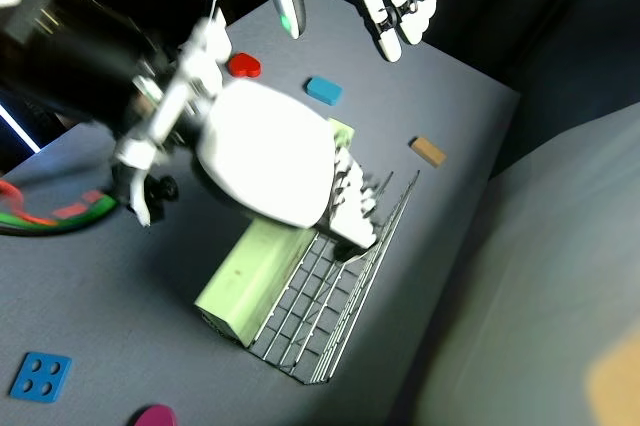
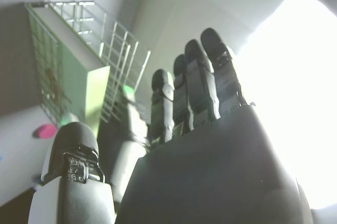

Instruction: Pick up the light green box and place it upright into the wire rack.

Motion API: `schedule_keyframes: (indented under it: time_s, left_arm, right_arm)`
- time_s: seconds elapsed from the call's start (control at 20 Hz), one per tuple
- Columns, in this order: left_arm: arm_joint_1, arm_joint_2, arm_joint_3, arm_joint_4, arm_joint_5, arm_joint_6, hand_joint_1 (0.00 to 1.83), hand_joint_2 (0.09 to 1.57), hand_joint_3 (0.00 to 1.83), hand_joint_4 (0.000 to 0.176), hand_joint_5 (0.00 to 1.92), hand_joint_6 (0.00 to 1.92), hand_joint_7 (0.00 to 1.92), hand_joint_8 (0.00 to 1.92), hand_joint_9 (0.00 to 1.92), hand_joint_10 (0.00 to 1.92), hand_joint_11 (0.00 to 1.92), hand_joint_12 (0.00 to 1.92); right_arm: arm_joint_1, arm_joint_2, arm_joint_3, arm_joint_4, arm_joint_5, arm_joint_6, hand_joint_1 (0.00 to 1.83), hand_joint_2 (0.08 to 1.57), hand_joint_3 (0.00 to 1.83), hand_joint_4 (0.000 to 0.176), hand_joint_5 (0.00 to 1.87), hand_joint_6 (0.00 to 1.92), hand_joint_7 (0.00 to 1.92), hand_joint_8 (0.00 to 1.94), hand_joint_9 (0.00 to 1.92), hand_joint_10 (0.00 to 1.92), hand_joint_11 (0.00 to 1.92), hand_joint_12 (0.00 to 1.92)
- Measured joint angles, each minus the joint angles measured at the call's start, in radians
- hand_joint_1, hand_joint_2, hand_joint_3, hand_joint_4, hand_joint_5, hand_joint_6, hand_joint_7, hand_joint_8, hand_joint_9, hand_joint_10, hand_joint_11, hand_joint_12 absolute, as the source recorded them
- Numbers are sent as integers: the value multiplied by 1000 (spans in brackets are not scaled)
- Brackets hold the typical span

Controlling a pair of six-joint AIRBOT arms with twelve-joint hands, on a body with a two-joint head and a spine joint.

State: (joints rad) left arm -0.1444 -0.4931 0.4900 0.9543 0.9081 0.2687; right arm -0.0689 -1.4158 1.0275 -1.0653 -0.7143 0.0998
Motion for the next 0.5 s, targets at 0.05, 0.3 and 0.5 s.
schedule_keyframes:
  time_s: [0.05, 0.3, 0.5]
  left_arm:
    - [1, -3, -4, -1, -1, 0, 192, 1220, 0, 53, 209, 3, 154, 0, 183, 1, 0, 573]
    - [2, -14, -19, -5, 3, -2, 188, 1221, 0, 54, 197, 2, 153, 0, 182, 0, 0, 692]
    - [11, -55, -27, -5, 10, -4, 174, 1231, 3, 56, 202, 5, 173, 6, 209, 7, 0, 720]
  right_arm:
    - [19, 40, -42, -1, -1, -3, 746, 942, 0, 8, 311, 0, 308, 0, 275, 0, 0, 1113]
    - [81, 256, -264, 10, -33, -31, 692, 956, 0, 10, 316, 5, 327, 5, 282, 3, 0, 1079]
    - [110, 467, -441, 15, -15, -41, 613, 1048, 0, 0, 555, 23, 671, 33, 588, 436, 369, 1274]
